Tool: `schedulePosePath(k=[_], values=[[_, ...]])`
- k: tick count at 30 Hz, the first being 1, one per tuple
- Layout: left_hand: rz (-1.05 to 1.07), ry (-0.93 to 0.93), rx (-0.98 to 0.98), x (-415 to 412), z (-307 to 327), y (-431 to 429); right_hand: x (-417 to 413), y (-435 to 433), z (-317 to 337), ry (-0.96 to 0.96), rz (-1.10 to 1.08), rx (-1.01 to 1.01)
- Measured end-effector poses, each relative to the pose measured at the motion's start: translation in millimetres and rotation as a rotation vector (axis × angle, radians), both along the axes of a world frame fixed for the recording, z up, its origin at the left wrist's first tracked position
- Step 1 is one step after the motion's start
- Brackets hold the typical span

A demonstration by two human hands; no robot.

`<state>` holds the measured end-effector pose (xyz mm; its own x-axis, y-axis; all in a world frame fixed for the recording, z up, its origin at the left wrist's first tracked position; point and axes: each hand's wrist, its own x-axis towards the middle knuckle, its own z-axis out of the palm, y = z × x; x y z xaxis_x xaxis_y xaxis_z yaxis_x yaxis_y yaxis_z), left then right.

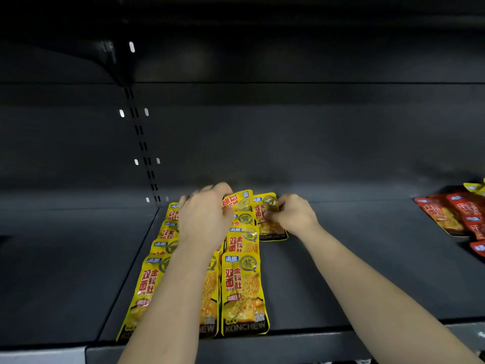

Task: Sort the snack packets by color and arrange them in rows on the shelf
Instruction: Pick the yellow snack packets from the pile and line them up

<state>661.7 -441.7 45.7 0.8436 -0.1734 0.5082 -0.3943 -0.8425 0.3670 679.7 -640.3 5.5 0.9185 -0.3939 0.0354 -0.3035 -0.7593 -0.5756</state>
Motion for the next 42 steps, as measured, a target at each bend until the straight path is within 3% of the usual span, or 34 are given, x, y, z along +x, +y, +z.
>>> schedulePosePath(k=[7,11,15,19,24,35,38,42], values=[[-0.012,0.010,-0.028,-1,-2,2,-1,-3,-4,-0.069,-0.002,0.058],[-0.183,0.170,-0.368,0,2,2,-6,-10,6,-0.182,0.064,0.234],[-0.359,0.270,-0.623,-8,14,-3,-31,1,38,-0.377,0.392,0.547],[-0.495,0.341,-0.887,-19,26,-11,-52,11,55,-0.437,0.533,0.777],[-0.597,0.480,-1.065,-30,29,-27,-67,15,60,-0.484,0.666,0.783],[-0.585,0.561,-1.000,-29,15,-24,-71,6,50,-0.484,0.611,0.708],[-0.582,0.540,-0.815,-23,13,-15,-71,1,52,-0.484,0.574,0.726],[-0.373,0.365,-0.415,-12,15,3,-69,-10,55,-0.415,0.429,0.751]])
